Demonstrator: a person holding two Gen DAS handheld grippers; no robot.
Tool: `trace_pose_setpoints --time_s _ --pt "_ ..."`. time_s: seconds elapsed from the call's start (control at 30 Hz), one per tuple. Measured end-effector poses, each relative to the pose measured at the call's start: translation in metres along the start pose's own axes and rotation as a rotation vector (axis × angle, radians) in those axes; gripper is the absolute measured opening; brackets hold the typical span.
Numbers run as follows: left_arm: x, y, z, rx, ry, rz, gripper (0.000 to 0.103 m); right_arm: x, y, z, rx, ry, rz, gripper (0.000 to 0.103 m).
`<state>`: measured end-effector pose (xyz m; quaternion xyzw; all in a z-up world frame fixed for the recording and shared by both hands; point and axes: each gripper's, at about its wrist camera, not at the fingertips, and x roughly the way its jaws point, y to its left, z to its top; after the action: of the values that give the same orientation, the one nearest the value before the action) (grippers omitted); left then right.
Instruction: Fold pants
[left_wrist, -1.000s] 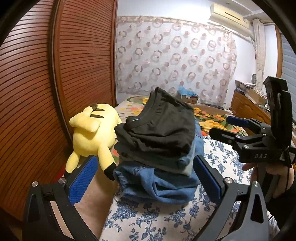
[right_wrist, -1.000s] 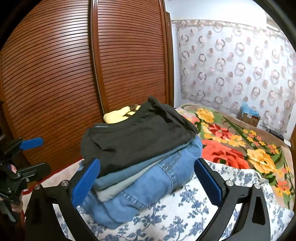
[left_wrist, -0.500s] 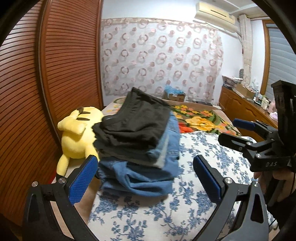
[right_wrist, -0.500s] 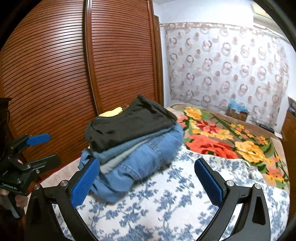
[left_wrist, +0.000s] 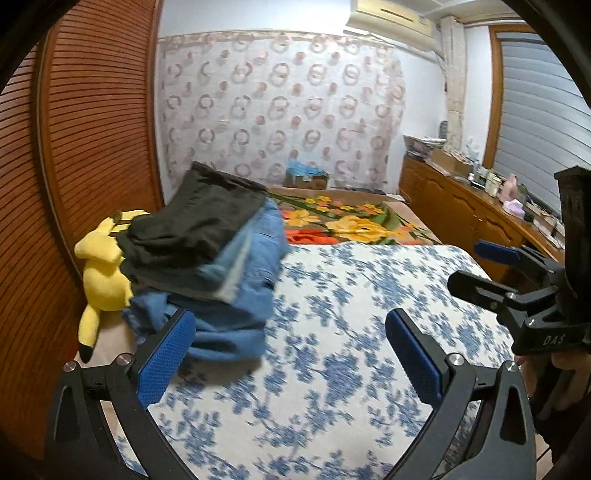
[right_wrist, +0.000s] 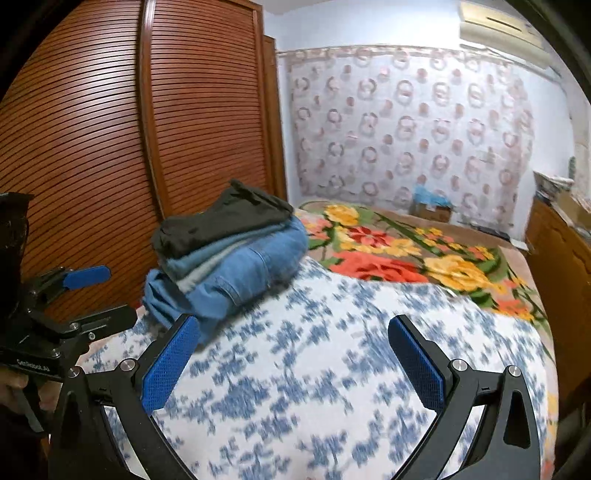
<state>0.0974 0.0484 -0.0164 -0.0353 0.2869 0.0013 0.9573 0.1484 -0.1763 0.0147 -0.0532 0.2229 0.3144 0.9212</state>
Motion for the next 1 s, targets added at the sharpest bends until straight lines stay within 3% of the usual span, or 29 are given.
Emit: trace_pose_setpoints --time_s 0.43,0.67,1.0 --pt "-0.014 -0.055 -0.029 0.033 0.049 -0.090 0.103 -0.085 0.003 -0.047 0.136 0.022 -0.164 0.102" --pt "-0.021 -0.077 -0.035 0.064 0.065 -0.111 0.103 -0.116 0.006 -0.054 0.165 0.013 -0.278 0.102" --pt "-0.051 -0.093 -0.015 0.094 -0.006 -0.112 0.103 -0.154 0.014 -0.048 0.180 -0.039 -0.333 0.102"
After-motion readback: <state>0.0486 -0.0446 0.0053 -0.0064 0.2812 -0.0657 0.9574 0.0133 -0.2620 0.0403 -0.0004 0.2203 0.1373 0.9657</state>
